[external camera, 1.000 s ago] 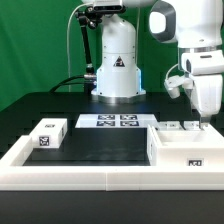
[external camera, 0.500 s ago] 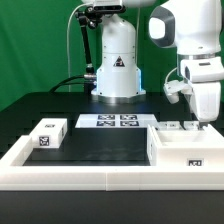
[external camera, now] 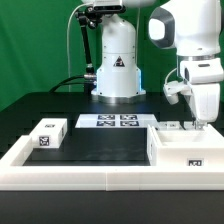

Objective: Assemble cabinet

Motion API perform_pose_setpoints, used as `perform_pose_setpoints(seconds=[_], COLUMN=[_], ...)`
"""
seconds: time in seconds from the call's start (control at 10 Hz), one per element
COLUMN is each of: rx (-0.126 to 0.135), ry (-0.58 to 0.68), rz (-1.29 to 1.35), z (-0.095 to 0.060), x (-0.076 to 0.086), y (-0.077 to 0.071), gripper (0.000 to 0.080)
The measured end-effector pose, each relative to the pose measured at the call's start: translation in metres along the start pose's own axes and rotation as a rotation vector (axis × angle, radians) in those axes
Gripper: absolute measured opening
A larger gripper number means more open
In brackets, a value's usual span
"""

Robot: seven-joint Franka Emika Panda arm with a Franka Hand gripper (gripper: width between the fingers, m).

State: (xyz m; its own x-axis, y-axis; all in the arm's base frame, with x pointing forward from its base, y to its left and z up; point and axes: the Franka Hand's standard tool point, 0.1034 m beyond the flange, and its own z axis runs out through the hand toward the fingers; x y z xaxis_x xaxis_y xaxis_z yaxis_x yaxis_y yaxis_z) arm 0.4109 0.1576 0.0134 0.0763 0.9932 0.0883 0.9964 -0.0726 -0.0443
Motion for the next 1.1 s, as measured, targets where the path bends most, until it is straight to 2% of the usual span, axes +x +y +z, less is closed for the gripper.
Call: perform_pose_setpoints(seconds=[0.1,0.7,0.8,1.1], rx=[-0.001,-0.001,-0.003,-0.030], ry=[0.000,-0.001,-0.007,-0.029], rz=[0.000,0.001,0.004,0.002], z=[0.000,-0.002,-0.006,-0.035], x=[0.000,-0.001,-0.003,-0.006], y=[0.000,0.001,0.003,0.011], gripper=[0.0068,0.0068,0.0068,0.0069])
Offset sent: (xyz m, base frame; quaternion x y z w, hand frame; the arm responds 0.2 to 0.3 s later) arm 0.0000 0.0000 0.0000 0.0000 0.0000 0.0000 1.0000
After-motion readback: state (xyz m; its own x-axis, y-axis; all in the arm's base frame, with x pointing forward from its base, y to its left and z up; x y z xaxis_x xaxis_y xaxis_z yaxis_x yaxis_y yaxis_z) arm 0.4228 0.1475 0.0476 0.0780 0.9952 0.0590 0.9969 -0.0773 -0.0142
